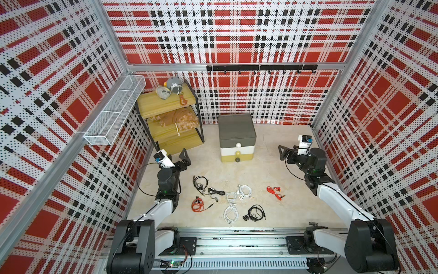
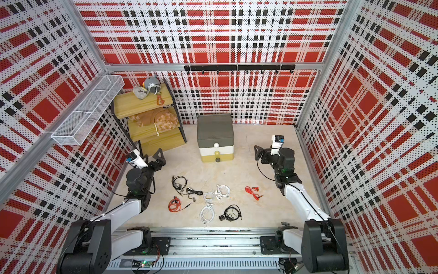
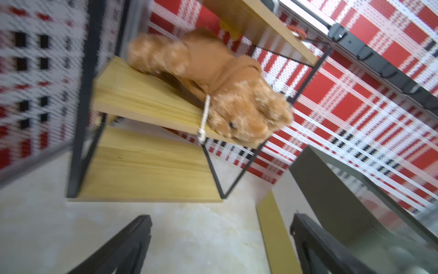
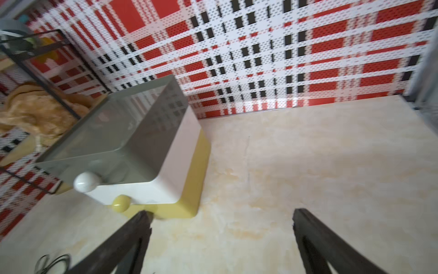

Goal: Place the wired earphones into the drawer by color
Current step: Open the drawer in the storage box.

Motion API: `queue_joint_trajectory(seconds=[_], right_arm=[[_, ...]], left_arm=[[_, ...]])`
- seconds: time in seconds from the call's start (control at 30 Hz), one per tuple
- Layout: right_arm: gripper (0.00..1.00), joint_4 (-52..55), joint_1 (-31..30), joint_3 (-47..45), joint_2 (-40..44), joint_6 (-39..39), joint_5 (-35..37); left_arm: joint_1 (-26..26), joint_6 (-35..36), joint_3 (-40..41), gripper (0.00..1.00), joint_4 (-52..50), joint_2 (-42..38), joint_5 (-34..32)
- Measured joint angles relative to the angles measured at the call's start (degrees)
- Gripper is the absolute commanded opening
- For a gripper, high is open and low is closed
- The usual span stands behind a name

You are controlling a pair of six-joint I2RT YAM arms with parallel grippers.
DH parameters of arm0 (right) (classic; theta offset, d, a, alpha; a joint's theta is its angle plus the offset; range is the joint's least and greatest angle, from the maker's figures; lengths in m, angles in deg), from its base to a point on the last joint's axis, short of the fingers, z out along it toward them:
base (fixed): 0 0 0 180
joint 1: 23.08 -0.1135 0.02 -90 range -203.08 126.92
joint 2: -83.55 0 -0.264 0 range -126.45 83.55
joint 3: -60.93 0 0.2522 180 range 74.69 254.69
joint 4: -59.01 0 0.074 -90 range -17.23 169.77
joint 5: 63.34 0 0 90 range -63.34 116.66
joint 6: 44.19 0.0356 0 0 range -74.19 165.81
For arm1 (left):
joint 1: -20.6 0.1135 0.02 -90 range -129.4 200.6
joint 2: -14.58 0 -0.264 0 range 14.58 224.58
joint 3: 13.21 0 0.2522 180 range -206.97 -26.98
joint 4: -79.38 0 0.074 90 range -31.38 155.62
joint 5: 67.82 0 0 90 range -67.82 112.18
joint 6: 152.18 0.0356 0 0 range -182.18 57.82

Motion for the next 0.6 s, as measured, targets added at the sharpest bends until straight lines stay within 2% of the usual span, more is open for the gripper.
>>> queue_joint_trajectory(seconds=[0.2, 0.3, 0.47, 0.6], right_arm=[[1.00, 2.86, -16.74, 6.32, -4.57, 2.91, 3.37], [0.99, 3.89, -21.88, 10.27, -9.16, 4.59, 5.92], [0.98, 6.38, -27.21, 16.20, -16.15, 7.61, 10.08], [0.95, 8.55, -28.70, 19.06, -19.43, 11.52, 12.00]], left_arm=[[-7.15, -1.49, -2.47, 0.98, -0.28, 5.46, 3.76], [-9.79, -2.19, -1.81, 0.98, 1.46, 6.71, 4.35], [-11.15, -2.80, -0.09, 0.97, 4.17, 7.98, 7.02], [-12.22, -2.51, -0.02, 0.97, 5.86, 8.09, 8.13]])
